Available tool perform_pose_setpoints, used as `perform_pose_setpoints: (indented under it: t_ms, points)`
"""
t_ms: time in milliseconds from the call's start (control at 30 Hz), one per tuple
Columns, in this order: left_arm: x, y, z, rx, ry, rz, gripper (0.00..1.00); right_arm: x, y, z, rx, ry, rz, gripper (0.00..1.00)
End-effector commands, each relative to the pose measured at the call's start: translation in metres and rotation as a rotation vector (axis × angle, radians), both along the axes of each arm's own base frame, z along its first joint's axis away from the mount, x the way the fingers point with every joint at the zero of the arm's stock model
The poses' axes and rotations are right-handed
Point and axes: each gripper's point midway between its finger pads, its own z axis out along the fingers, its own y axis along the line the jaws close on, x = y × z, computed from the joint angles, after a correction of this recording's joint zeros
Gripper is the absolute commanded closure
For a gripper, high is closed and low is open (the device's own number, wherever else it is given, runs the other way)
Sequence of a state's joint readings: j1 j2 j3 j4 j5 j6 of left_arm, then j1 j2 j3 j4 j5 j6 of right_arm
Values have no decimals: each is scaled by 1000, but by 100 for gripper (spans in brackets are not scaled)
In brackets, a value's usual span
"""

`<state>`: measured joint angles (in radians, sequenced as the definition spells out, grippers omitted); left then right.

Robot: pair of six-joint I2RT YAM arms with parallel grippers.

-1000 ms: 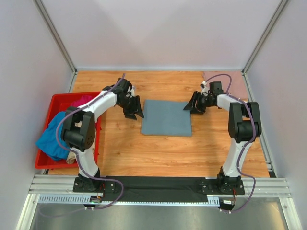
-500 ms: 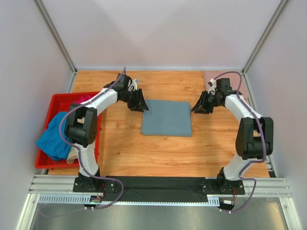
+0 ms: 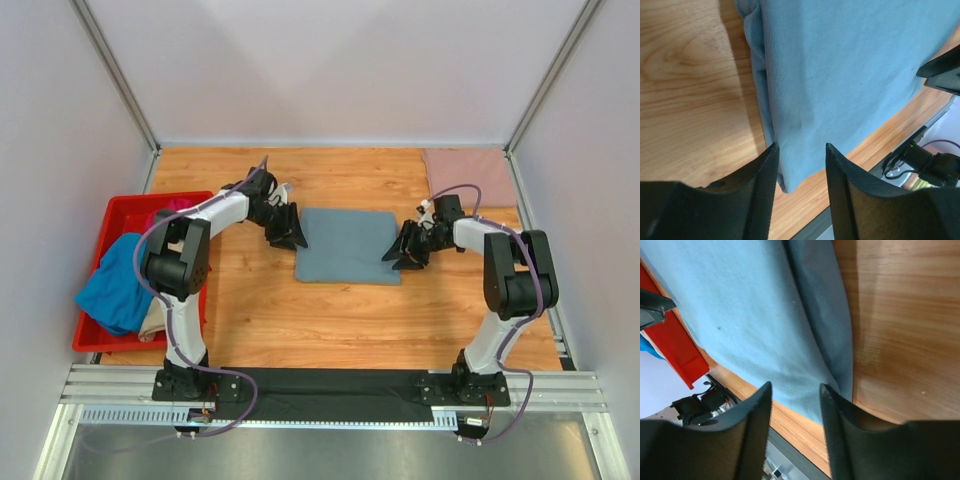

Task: Fold and stack the t-shirts
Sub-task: Neatly place the folded tshirt to the corner

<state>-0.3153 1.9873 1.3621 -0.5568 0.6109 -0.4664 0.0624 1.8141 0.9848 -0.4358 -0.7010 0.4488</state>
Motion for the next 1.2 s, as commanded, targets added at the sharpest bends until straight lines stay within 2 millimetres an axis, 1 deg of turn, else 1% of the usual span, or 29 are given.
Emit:
perform_pose_setpoints:
  t_ms: [0, 33, 67, 100, 133, 267, 300, 333, 367, 400, 433, 467, 500, 533, 567, 600, 633, 667, 700, 767, 800, 867, 933, 967, 1000, 1033, 1067, 1100, 1167]
  points:
    - [7, 5, 42, 30, -112, -29, 49, 35, -8, 39, -51, -206, -16, 50]
    - [6, 6, 52, 31, -134, -29, 49, 38, -10, 43, -68, -221, -24, 47]
    - [0, 9, 50, 39, -129, -32, 48, 45, -11, 51, -82, -251, -25, 44]
    - [-2, 12, 49, 50, -133, -26, 48, 47, -14, 51, -101, -249, -28, 41]
    - [-5, 14, 53, 51, -144, -20, 48, 51, -20, 48, -142, -249, -43, 41]
    - [-25, 20, 37, 67, -79, -18, 48, 74, -36, 40, -251, -275, -55, 35]
    - [-32, 22, 31, 71, -54, -18, 49, 79, -38, 33, -271, -279, -35, 33]
    - [-36, 23, 31, 68, -54, -18, 49, 91, -38, 39, -275, -306, -28, 32]
    - [-38, 23, 30, 68, -49, -15, 49, 96, -36, 38, -272, -311, -8, 32]
    - [-43, 25, 27, 73, -39, -15, 49, 100, -35, 28, -267, -293, 13, 31]
    - [-45, 26, 30, 70, -48, -15, 49, 110, -32, 34, -259, -325, 31, 31]
    - [-46, 26, 30, 70, -54, -18, 49, 113, -31, 26, -252, -316, 43, 31]
    - [-49, 27, 30, 64, -52, -23, 48, 118, -29, 26, -241, -333, 48, 30]
    - [-49, 27, 30, 68, -59, -25, 48, 120, -26, 24, -221, -336, 58, 30]
    - [-50, 28, 26, 73, -61, -26, 48, 126, -25, 18, -216, -325, 60, 30]
    - [-50, 29, 22, 80, -53, -26, 47, 125, -21, 16, -190, -313, 72, 30]
    - [-50, 29, 20, 79, -50, -27, 47, 129, -18, 17, -172, -317, 79, 30]
    - [-50, 29, 18, 77, -41, -29, 47, 128, -16, 9, -153, -297, 88, 30]
    - [-52, 28, 14, 76, -29, -30, 47, 127, -10, 10, -123, -294, 103, 31]
    - [-54, 30, 7, 91, -7, -27, 47, 128, -6, 8, -97, -297, 118, 32]
    - [-56, 31, 3, 97, 9, -29, 48, 130, -2, 11, -70, -322, 132, 34]
    - [-58, 35, -2, 112, 21, -26, 48, 132, 2, 12, -38, -337, 144, 37]
    - [-59, 38, -3, 121, 21, -29, 48, 135, 7, 17, 8, -360, 160, 42]
    - [-59, 39, -3, 124, 25, -27, 48, 137, 8, 13, 20, -355, 161, 44]
    - [-59, 39, -3, 128, 24, -26, 48, 140, 8, 14, 37, -366, 151, 52]
    - [-60, 40, -3, 132, 28, -25, 48, 140, 9, 14, 58, -366, 152, 56]
    - [-60, 40, -3, 132, 28, -25, 48, 141, 9, 10, 70, -361, 147, 59]
    - [-59, 39, -2, 132, 29, -24, 48, 143, 8, 13, 92, -364, 144, 62]
    - [-59, 39, 0, 130, 29, -22, 48, 148, 6, 13, 98, -364, 136, 61]
